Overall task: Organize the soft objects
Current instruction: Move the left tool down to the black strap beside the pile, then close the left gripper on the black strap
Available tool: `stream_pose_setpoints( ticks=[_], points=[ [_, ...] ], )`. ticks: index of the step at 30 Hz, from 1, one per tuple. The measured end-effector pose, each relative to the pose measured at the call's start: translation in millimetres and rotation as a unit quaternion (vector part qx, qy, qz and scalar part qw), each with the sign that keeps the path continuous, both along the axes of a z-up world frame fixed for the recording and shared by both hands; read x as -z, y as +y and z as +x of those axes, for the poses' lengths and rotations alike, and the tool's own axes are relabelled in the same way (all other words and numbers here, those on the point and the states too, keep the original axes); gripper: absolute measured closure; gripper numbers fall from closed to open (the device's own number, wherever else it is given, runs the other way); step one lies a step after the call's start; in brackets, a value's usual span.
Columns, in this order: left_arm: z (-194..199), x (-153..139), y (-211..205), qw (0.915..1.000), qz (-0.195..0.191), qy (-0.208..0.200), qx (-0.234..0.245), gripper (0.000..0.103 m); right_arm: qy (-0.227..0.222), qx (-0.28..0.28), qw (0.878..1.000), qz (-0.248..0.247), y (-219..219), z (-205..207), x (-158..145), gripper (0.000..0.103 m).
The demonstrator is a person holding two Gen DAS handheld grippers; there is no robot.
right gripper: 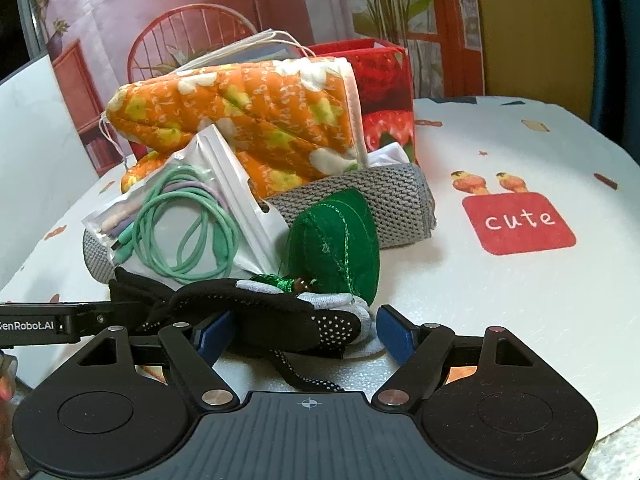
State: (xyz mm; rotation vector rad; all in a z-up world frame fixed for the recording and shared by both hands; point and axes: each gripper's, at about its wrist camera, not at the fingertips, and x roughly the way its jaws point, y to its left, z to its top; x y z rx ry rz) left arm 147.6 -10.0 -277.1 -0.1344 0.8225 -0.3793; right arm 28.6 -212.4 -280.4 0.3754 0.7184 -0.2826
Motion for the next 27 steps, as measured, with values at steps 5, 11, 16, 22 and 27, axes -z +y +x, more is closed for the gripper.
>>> stream_pose_setpoints(
  ticks=[5, 11, 16, 22, 27],
  points=[
    [-3.1, -0.8, -3.0, 1.0000, 0.003, -0.005, 0.007, 0.048, -0.001, -0.001, 1.000, 0.004, -1.3, 2.0, 2.1, 0.028],
    [-6.4, 1.7, -4.9, 0.9998, -0.001, -0.021, 0.007, 0.054, -0.002, -0.006, 1.000, -0.011, 1.9, 5.3, 4.9, 0.028],
    [-9.8, -1.2, -3.6, 0.9996, -0.005, -0.023, 0.016, 0.077, -0.002, -0.016, 1.000, 0.006, 2.1, 2.1, 1.5, 0.044],
    [-18.0, -11.9, -2.0, 0.9991, -0.001, -0.037, 0.020, 0.085, -0.004, -0.041, 0.999, 0.025, 5.3, -2.3, -8.7, 0.077],
    [-23.4, -23.4, 6.9, 0.9981, -0.017, -0.058, 0.011, 0.085, -0.019, -0.061, 0.998, 0.024, 13.7, -5.6, -20.5, 0.091]
  ],
)
